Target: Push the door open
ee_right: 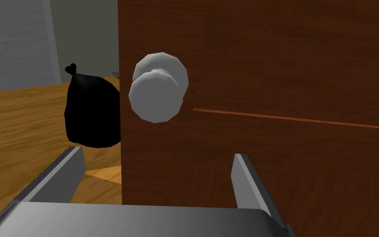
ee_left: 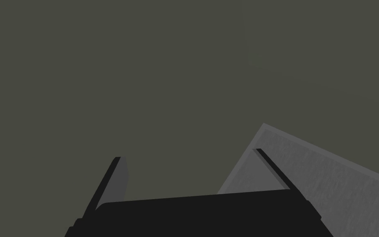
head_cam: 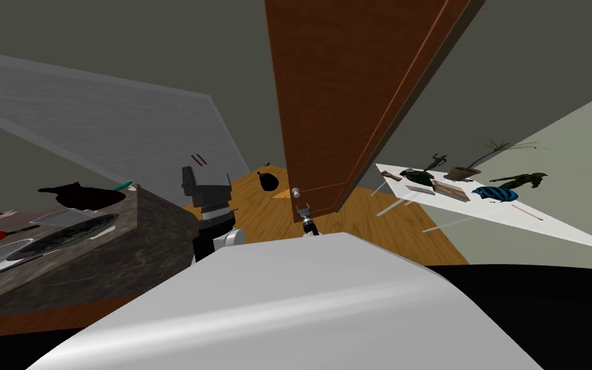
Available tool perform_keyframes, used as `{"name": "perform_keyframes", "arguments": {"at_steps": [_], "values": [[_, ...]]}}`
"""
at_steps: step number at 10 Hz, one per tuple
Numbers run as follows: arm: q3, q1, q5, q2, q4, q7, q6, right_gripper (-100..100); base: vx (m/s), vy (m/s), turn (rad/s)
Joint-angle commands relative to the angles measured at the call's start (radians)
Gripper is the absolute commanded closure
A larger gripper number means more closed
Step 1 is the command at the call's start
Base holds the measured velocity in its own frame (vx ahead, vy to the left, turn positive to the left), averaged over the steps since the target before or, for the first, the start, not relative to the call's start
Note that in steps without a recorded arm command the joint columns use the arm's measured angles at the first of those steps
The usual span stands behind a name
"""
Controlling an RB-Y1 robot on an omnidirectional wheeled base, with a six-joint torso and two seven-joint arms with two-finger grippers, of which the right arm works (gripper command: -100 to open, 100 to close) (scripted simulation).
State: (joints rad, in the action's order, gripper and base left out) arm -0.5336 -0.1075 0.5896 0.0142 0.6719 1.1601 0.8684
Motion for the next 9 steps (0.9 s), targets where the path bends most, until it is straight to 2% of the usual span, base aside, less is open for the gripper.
{"name": "perform_keyframes", "arguments": {"at_steps": [1,2,3,4,5,6,7,9], "values": [[0.005,-0.005,0.002,-0.031,0.004,0.002,-0.003,-100,0.180,0.033,0.027],[0.008,-0.008,0.003,-0.040,0.003,0.003,-0.002,-100,0.249,0.044,0.030],[0.010,-0.011,0.004,-0.038,0.002,0.004,-0.001,-100,0.302,0.062,0.024],[0.013,-0.014,0.005,-0.026,0.001,0.005,0.000,-100,0.280,0.037,0.024],[0.016,-0.017,0.006,0.001,0.000,0.006,0.001,-100,0.218,0.060,-0.009],[0.014,-0.017,0.005,-0.013,-0.013,0.008,0.007,-100,0.085,0.035,0.001],[0.014,-0.017,0.005,-0.013,-0.013,0.008,0.007,100,-0.012,-0.008,-0.002],[0.014,-0.017,0.005,-0.013,-0.013,0.008,0.007,100,-0.030,-0.012,0.001]]}}
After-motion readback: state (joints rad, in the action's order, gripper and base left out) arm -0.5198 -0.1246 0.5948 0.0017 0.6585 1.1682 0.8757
